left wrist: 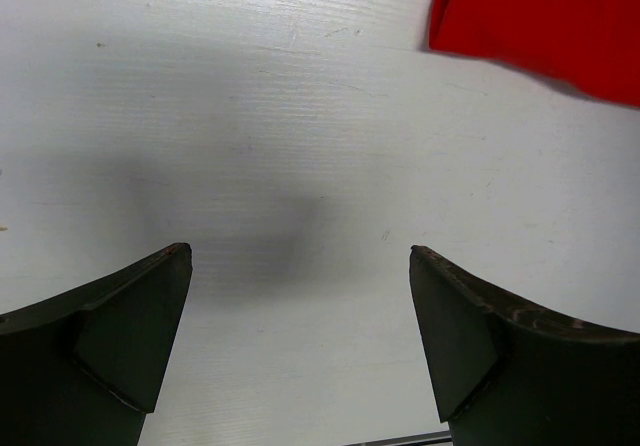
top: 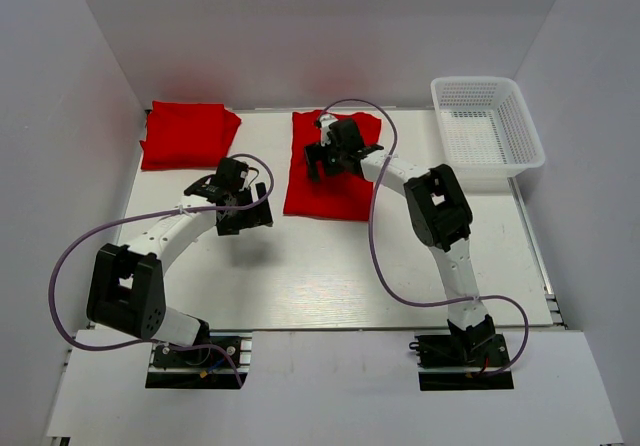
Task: Fold and stack the t-shirts
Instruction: Fold the folded rectangular tshirt in 1/3 of the way
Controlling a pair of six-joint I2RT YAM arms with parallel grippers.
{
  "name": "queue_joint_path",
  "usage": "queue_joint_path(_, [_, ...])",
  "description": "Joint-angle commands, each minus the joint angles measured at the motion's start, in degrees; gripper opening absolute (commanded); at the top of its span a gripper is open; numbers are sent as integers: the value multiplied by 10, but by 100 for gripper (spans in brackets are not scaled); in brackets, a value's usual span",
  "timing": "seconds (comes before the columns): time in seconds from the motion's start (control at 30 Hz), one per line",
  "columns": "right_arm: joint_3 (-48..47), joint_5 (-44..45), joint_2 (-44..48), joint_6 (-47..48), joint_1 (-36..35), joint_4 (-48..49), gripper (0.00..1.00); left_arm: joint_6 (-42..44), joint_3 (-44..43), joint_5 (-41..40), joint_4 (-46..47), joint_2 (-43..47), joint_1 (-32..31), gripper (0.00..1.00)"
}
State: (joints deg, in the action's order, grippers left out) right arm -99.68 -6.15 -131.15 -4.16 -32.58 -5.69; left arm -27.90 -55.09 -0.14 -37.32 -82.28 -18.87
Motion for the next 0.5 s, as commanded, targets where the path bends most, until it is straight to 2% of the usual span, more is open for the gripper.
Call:
queue_joint_path(0.0, [-18,60,-6,-13,5,80,90,7,6,7,3,4,1,100])
queue_joint_path(0.17, [-49,124,-29,8,8,128,90,7,11,12,3,17,1,100])
queue_joint_path(0.33, [-153,201,-62,-6,15,58,90,18,0,12,-2,17,1,100])
queue_joint_path(0.37, [-155,203,-43,-6,16,19,90,18,0,12,-2,12,1,100])
queue_joint_path(0.47, [-88,217,11,-23,16,12,90,37,-21,20,11,-3,1,100])
